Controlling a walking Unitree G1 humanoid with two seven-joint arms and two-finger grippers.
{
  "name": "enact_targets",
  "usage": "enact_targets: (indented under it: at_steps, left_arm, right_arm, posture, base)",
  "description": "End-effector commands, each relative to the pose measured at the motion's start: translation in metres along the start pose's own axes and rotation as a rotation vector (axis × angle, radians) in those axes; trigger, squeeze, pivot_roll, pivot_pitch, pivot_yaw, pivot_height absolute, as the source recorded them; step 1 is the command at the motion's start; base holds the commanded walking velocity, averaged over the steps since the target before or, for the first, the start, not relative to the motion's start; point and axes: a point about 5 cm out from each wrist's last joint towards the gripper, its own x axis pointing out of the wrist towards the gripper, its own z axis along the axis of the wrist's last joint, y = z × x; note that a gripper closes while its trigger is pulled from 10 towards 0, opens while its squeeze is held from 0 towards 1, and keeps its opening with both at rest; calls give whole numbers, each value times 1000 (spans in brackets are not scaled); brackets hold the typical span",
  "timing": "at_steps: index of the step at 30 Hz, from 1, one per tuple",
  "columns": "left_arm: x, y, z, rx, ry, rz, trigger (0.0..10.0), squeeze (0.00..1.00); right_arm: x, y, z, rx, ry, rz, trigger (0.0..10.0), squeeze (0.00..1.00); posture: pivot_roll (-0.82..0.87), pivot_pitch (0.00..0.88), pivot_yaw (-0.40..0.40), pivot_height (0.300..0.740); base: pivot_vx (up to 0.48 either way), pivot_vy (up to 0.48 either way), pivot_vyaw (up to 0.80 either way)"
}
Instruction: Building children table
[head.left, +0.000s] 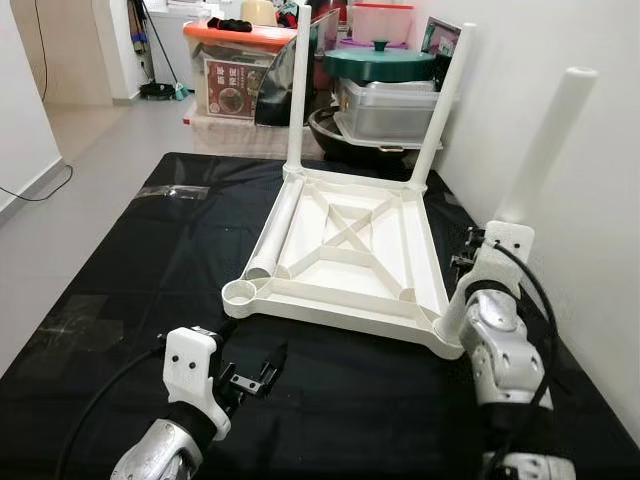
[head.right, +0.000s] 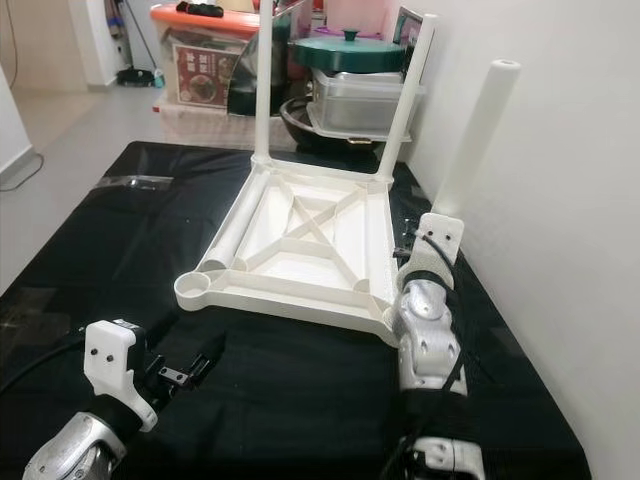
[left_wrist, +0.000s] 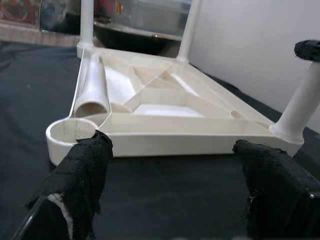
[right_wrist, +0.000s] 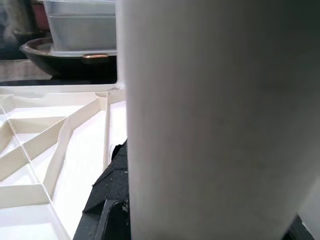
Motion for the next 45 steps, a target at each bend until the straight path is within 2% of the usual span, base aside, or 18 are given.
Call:
enact_targets:
  at_steps: [1, 2, 12, 19, 21, 23, 24, 28, 32, 35, 36, 39, 40, 41, 42, 43, 44, 45]
  left_arm:
    - [1, 0, -2, -1, 12, 2, 10000, 0]
    - [2, 0, -2, -2, 12, 3, 10000, 0]
    - [3, -3, -3, 0, 11, -10, 10000, 0]
    - [1, -1, -2, -12, 10, 11, 10000, 0]
    - [1, -1, -3, -20, 10, 8, 10000, 0]
    - [4, -5, -4, -30, 6, -15, 10000, 0]
    - [4, -5, -4, -30, 6, -15, 10000, 0]
    - [3, 0, -3, -13, 13, -15, 10000, 0]
    - [1, 0, -3, -9, 13, -11, 10000, 0]
    - [0, -1, -3, -15, 11, -5, 10000, 0]
    - [1, -2, -3, -18, 10, -2, 10000, 0]
    - [2, -2, -4, -17, 10, -2, 10000, 0]
    - [3, -2, -4, -17, 9, -6, 10000, 0]
    - [3, -2, -4, -17, 9, -6, 10000, 0]
    - [3, -3, -4, -15, 9, -11, 10000, 0]
    - [3, -3, -4, -15, 9, -11, 10000, 0]
    - [4, -3, -4, -15, 11, -14, 10000, 0]
    - [4, -3, -4, -15, 11, -14, 10000, 0]
  right_arm:
    - [-1, -5, -10, -37, 51, 21, 10000, 0]
    - [-2, -10, -10, -37, 51, 6, 10000, 1000]
    - [-11, -40, -19, -32, 92, -198, 10000, 1000]
    - [-40, -42, -15, -62, 104, -275, 10000, 1000]
    - [-43, -50, -18, -75, 111, -322, 10000, 1000]
    - [-42, -78, -24, -94, 133, -452, 10000, 1000]
    - [-42, -78, -24, -94, 133, -452, 10000, 1000]
    - [-31, -109, -9, -138, 70, -555, 10000, 1000]
    - [-25, -121, 4, -119, 53, -590, 10000, 1000]
    - [-23, -112, 9, -96, 41, -537, 10000, 1000]
    - [-28, -70, 6, -43, 52, -299, 10000, 1000]
    - [-32, -54, 4, -20, 57, -205, 10000, 1000]
    - [-43, -23, -2, 0, 78, 5, 10000, 1000]
    - [-43, -23, -2, 0, 78, 5, 10000, 1000]
    - [-59, 1, -7, -15, 92, 221, 10000, 1000]
    - [-59, 1, -7, -15, 92, 221, 10000, 1000]
    - [-74, 18, -12, -31, 110, 388, 10000, 1000]
    - [-74, 18, -12, -31, 110, 388, 10000, 1000]
  posture:
    - [100, 0, -114, 740]
    - [95, 0, -114, 740]
    - [91, 0, -113, 740]
    - [71, 0, -116, 740]
    - [57, 0, -114, 740]
    - [49, 0, -101, 740]
    - [49, 0, -101, 740]
    - [58, 0, -107, 740]
    - [63, 0, -111, 740]
    - [59, 0, -112, 740]
    - [55, 0, -115, 740]
    - [54, 0, -114, 740]
    - [49, 0, -108, 740]
    - [49, 0, -108, 740]
    - [50, 0, -105, 740]
    - [50, 0, -105, 740]
    - [50, 0, -105, 740]
    - [50, 0, -105, 740]
  base:
    - [0, 0, 0]
    - [0, 0, 0]
    - [0, 0, 0]
    - [0, 0, 0]
    - [0, 0, 0]
    - [0, 0, 0]
    - [0, 0, 0]
    - [0, 0, 0]
    - [0, 0, 0]
    - [0, 0, 0]
    - [0, 0, 0]
    - [0, 0, 0]
    - [0, 0, 0]
    - [0, 0, 0]
    - [0, 0, 0]
    - [0, 0, 0]
    - [0, 0, 0]
    - [0, 0, 0]
